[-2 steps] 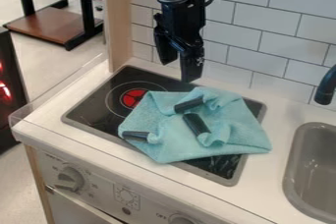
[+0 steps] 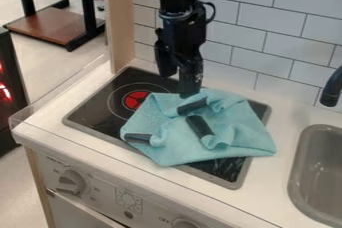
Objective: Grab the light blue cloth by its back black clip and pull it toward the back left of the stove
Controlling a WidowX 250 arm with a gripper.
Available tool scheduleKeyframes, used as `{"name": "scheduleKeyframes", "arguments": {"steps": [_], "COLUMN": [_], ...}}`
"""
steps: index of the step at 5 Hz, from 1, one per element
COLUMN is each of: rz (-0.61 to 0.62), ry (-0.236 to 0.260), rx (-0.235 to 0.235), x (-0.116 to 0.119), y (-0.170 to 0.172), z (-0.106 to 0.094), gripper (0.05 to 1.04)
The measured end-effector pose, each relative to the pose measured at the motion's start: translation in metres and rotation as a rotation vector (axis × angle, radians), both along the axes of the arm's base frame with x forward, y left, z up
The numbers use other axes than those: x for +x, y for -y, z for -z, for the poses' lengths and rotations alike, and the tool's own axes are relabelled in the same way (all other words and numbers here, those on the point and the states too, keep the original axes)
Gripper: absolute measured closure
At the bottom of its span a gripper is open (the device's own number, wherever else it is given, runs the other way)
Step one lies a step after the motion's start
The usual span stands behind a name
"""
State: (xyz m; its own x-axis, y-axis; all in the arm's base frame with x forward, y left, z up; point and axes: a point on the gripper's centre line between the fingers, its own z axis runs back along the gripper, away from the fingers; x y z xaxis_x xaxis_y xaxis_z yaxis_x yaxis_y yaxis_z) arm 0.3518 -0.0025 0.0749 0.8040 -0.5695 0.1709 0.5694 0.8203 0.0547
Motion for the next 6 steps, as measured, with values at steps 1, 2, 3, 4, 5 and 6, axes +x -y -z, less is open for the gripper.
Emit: {"name": "scheduleKeyframes", "arguments": {"steps": [1,2,3,4,5,6], "rz": [0.023,0.043,0.074,0.113,0.129,0.116], "ry": [0.005,0.015,-0.003,-0.01,-0.013,0.008], "rx": [0.044,0.055,0.049,0.045,0.024,0.023], "x": [0.002,0.007,0.007,0.007,0.013,0.022], "y": [-0.001,0.004,0.007,0.017,0.026,0.027], "z": [0.013,0.021,0.035,0.039,0.044,0.041], "gripper": [0.085,0.084,0.085,0.085,0.084,0.085]}}
